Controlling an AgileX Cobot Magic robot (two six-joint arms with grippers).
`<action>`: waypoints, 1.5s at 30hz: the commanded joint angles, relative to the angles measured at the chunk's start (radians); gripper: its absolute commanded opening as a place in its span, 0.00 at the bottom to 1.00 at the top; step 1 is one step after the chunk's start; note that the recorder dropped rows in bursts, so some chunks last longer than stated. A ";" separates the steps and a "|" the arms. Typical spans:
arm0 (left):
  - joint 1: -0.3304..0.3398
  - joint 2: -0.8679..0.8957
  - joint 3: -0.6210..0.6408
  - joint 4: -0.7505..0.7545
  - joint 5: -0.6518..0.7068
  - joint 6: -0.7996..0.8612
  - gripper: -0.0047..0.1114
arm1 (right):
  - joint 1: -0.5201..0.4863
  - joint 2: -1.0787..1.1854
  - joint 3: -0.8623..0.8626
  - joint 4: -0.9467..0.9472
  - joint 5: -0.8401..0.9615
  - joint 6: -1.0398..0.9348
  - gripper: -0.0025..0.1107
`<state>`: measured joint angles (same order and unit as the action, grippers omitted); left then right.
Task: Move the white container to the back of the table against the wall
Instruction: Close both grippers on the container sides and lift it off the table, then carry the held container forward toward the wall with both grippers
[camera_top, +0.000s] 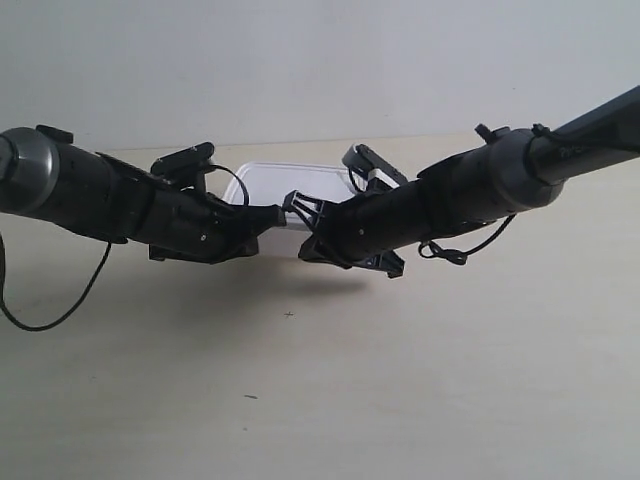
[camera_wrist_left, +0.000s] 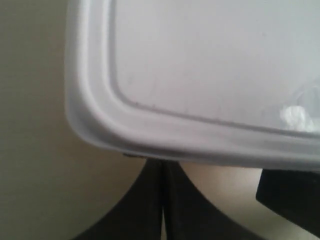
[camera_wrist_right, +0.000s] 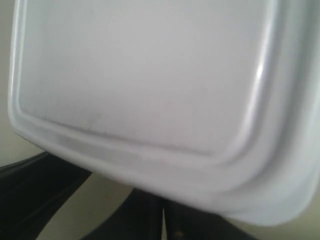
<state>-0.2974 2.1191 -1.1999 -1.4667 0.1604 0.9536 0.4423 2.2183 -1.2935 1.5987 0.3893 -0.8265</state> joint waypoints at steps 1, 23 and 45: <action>-0.002 0.035 -0.042 -0.003 -0.014 0.011 0.04 | -0.032 0.030 -0.043 -0.012 0.005 -0.011 0.02; -0.002 0.134 -0.212 -0.001 -0.060 0.012 0.04 | -0.069 0.135 -0.213 -0.128 0.051 0.076 0.02; -0.001 0.214 -0.328 0.017 -0.067 0.012 0.04 | -0.130 0.204 -0.326 -0.140 0.061 0.078 0.02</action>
<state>-0.2974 2.3321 -1.5104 -1.4523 0.0993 0.9684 0.3173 2.4070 -1.5925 1.4651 0.4318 -0.7452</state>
